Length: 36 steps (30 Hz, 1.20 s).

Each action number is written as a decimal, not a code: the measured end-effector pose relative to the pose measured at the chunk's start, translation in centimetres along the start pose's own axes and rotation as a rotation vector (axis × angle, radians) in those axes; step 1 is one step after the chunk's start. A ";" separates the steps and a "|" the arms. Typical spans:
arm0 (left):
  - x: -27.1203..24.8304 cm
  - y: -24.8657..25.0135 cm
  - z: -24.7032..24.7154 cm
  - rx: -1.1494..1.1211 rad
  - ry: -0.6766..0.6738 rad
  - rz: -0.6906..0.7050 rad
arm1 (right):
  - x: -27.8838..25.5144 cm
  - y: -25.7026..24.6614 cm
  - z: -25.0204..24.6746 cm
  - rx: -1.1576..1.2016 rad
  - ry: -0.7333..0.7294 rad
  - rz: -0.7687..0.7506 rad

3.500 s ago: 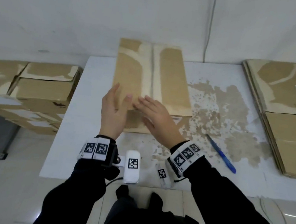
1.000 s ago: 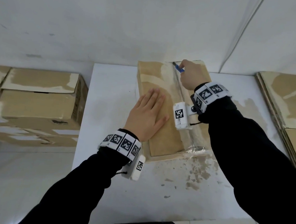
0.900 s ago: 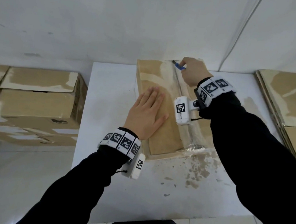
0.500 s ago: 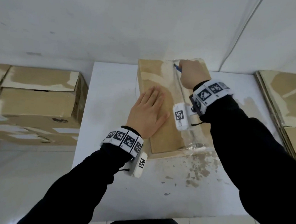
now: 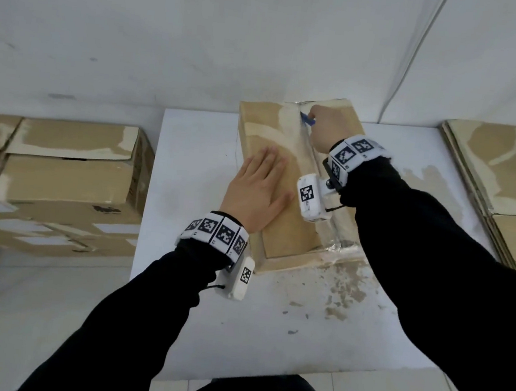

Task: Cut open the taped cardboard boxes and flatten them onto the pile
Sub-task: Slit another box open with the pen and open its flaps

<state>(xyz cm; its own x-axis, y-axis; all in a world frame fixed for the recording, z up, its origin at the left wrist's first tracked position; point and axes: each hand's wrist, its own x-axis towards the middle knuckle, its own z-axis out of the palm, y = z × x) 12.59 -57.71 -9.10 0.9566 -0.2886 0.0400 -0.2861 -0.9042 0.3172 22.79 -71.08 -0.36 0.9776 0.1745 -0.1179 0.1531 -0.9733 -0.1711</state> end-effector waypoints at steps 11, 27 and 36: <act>0.1 0.3 0.2 0.022 0.011 -0.033 | -1.8 -0.5 0.1 -0.024 -0.089 0.034; 0.2 0.5 -0.1 0.034 -0.006 -0.063 | -12.2 2.1 1.4 0.041 -0.128 0.028; 0.3 0.4 -0.1 0.039 -0.038 -0.063 | -20.1 4.1 1.9 0.050 -0.189 0.107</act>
<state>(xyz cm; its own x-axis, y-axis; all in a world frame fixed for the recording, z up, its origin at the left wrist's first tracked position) 12.81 -58.15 -8.83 0.9703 -0.2416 -0.0149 -0.2279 -0.9323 0.2808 3.51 -78.31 -0.59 0.9426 0.1002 -0.3184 0.0381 -0.9799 -0.1957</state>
